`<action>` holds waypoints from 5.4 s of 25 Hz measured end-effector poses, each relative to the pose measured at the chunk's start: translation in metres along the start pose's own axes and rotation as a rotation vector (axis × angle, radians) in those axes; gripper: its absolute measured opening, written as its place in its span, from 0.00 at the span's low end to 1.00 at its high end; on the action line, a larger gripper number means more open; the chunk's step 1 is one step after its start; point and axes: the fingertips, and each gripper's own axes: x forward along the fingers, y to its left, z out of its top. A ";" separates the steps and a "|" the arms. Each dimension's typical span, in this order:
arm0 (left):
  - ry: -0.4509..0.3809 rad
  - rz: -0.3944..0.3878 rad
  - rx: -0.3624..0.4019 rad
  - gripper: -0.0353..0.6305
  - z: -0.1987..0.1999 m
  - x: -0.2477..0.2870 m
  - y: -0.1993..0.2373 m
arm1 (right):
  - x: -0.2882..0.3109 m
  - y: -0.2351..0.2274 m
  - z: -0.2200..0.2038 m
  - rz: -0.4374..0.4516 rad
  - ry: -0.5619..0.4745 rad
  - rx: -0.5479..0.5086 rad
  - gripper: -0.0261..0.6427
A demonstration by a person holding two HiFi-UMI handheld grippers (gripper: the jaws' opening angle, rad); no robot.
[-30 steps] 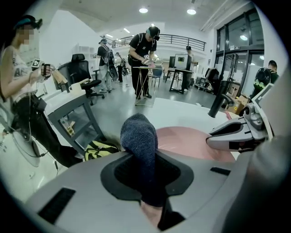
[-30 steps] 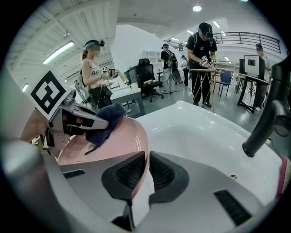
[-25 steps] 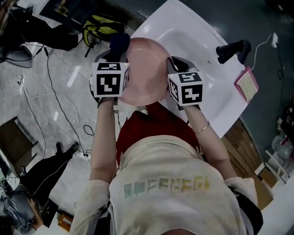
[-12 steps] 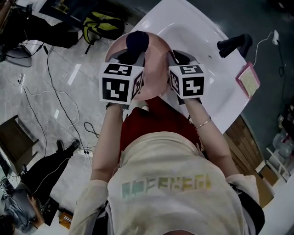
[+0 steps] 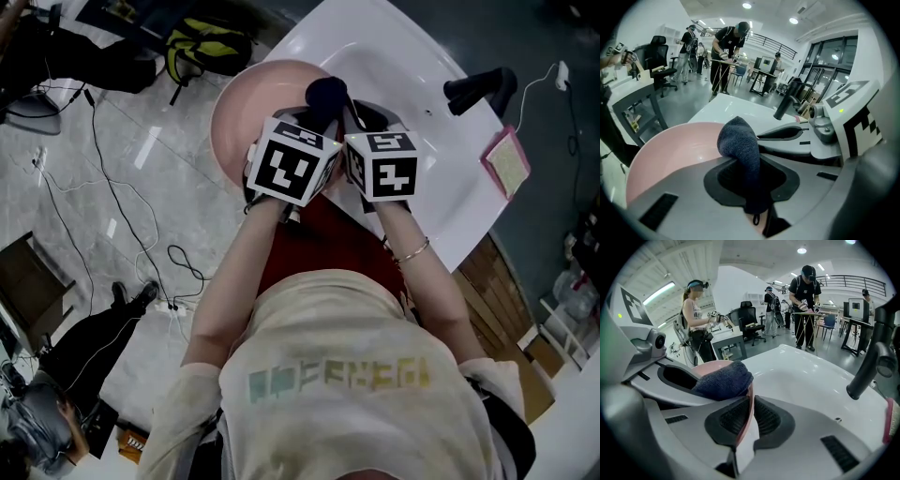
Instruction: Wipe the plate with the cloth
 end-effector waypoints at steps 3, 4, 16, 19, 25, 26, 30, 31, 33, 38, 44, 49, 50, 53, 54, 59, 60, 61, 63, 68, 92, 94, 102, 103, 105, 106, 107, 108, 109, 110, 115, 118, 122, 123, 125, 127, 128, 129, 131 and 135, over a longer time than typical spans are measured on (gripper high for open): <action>0.029 -0.001 0.011 0.17 -0.007 0.005 0.001 | 0.001 0.000 -0.001 -0.002 -0.001 -0.001 0.12; 0.033 0.004 0.015 0.17 -0.008 0.005 0.002 | 0.001 0.000 -0.001 -0.001 -0.001 -0.002 0.12; 0.048 0.135 0.002 0.17 -0.029 -0.022 0.037 | -0.002 0.001 -0.006 -0.003 -0.002 -0.010 0.12; 0.051 0.167 0.010 0.17 -0.034 -0.030 0.047 | -0.004 0.003 -0.007 -0.004 -0.004 -0.012 0.12; 0.053 0.214 0.002 0.17 -0.042 -0.040 0.062 | -0.005 0.002 -0.009 -0.009 -0.009 -0.008 0.12; 0.056 0.224 0.003 0.17 -0.044 -0.042 0.064 | -0.005 0.002 -0.010 -0.010 -0.009 -0.007 0.12; 0.074 0.264 0.015 0.17 -0.051 -0.048 0.074 | -0.007 0.002 -0.013 -0.011 -0.008 -0.006 0.12; 0.080 0.277 0.023 0.17 -0.051 -0.051 0.077 | -0.007 0.002 -0.013 -0.011 -0.008 -0.006 0.12; 0.095 0.305 0.039 0.17 -0.053 -0.056 0.083 | -0.009 0.003 -0.013 -0.014 -0.008 -0.007 0.12; 0.112 0.387 0.050 0.17 -0.058 -0.076 0.103 | -0.012 0.004 -0.014 -0.024 -0.004 -0.006 0.12; 0.032 0.436 0.008 0.17 -0.048 -0.101 0.113 | -0.011 0.003 -0.013 -0.031 -0.005 -0.004 0.12; -0.056 0.333 -0.021 0.17 -0.026 -0.106 0.086 | -0.009 0.000 -0.013 -0.036 -0.006 0.004 0.12; -0.070 0.289 -0.037 0.17 -0.022 -0.103 0.076 | -0.008 0.000 -0.013 -0.036 -0.005 0.006 0.12; -0.091 0.166 -0.073 0.17 -0.015 -0.088 0.046 | -0.008 -0.001 -0.013 -0.039 -0.004 0.008 0.12; -0.092 0.130 -0.079 0.17 -0.013 -0.083 0.036 | -0.008 -0.001 -0.013 -0.040 -0.005 0.011 0.12; -0.045 -0.030 -0.087 0.17 -0.021 -0.052 -0.010 | -0.009 0.002 -0.012 -0.046 -0.007 0.007 0.12; -0.030 -0.057 -0.094 0.17 -0.024 -0.047 -0.017 | -0.008 0.002 -0.013 -0.047 -0.007 0.005 0.12; -0.016 -0.077 -0.099 0.17 -0.027 -0.042 -0.023 | -0.008 0.002 -0.012 -0.047 -0.007 0.005 0.12; 0.010 -0.096 -0.096 0.17 -0.033 -0.036 -0.029 | -0.008 0.002 -0.012 -0.047 -0.009 0.006 0.12; 0.061 -0.106 -0.056 0.17 -0.045 -0.030 -0.035 | -0.008 0.002 -0.010 -0.046 -0.012 0.001 0.12; 0.157 -0.014 0.024 0.17 -0.083 -0.058 -0.005 | -0.008 0.000 -0.014 -0.042 -0.007 -0.048 0.12; 0.159 0.000 0.013 0.17 -0.084 -0.061 0.001 | -0.007 -0.001 -0.015 -0.043 -0.006 -0.048 0.12; 0.162 0.051 0.001 0.17 -0.088 -0.070 0.021 | -0.009 -0.001 -0.014 -0.045 -0.009 -0.052 0.12; 0.162 0.057 -0.001 0.17 -0.088 -0.071 0.023 | -0.009 -0.001 -0.014 -0.044 -0.009 -0.052 0.12; 0.164 0.074 -0.002 0.17 -0.088 -0.073 0.027 | -0.009 -0.001 -0.015 -0.044 -0.010 -0.049 0.12; 0.164 0.084 -0.002 0.17 -0.088 -0.075 0.030 | -0.009 -0.001 -0.014 -0.044 -0.010 -0.048 0.12; 0.165 0.093 -0.002 0.17 -0.088 -0.076 0.033 | -0.010 -0.001 -0.014 -0.044 -0.010 -0.048 0.12; 0.165 0.101 -0.003 0.17 -0.088 -0.077 0.036 | -0.010 -0.001 -0.014 -0.044 -0.011 -0.048 0.12; 0.164 0.108 -0.006 0.17 -0.088 -0.078 0.039 | -0.010 -0.001 -0.014 -0.044 -0.012 -0.049 0.12; 0.163 0.115 -0.008 0.17 -0.088 -0.079 0.042 | -0.010 -0.001 -0.014 -0.044 -0.013 -0.049 0.12; 0.159 0.182 -0.005 0.17 -0.084 -0.084 0.066 | -0.008 -0.001 -0.014 -0.046 -0.014 -0.051 0.12; 0.131 0.230 -0.010 0.17 -0.079 -0.089 0.079 | -0.010 -0.001 -0.014 -0.046 -0.018 -0.057 0.12; 0.083 0.279 -0.008 0.17 -0.071 -0.095 0.092 | -0.010 0.000 -0.014 -0.046 -0.022 -0.060 0.12; 0.070 0.289 -0.008 0.17 -0.070 -0.096 0.094 | -0.011 0.000 -0.014 -0.047 -0.023 -0.062 0.12; 0.047 0.306 -0.007 0.17 -0.067 -0.097 0.096 | -0.011 0.001 -0.014 -0.052 -0.024 -0.073 0.12; 0.022 0.322 0.000 0.17 -0.063 -0.098 0.097 | -0.011 0.001 -0.012 -0.058 -0.027 -0.084 0.12; 0.009 0.330 0.004 0.17 -0.061 -0.098 0.097 | -0.012 0.000 -0.011 -0.062 -0.029 -0.087 0.12; -0.004 0.337 0.006 0.17 -0.059 -0.098 0.096 | -0.013 -0.001 -0.011 -0.064 -0.030 -0.088 0.12; -0.022 0.349 0.005 0.17 -0.056 -0.099 0.096 | -0.015 -0.002 -0.011 -0.066 -0.033 -0.088 0.12; -0.042 0.367 -0.007 0.17 -0.052 -0.102 0.102 | -0.013 -0.001 -0.007 -0.065 -0.050 -0.085 0.12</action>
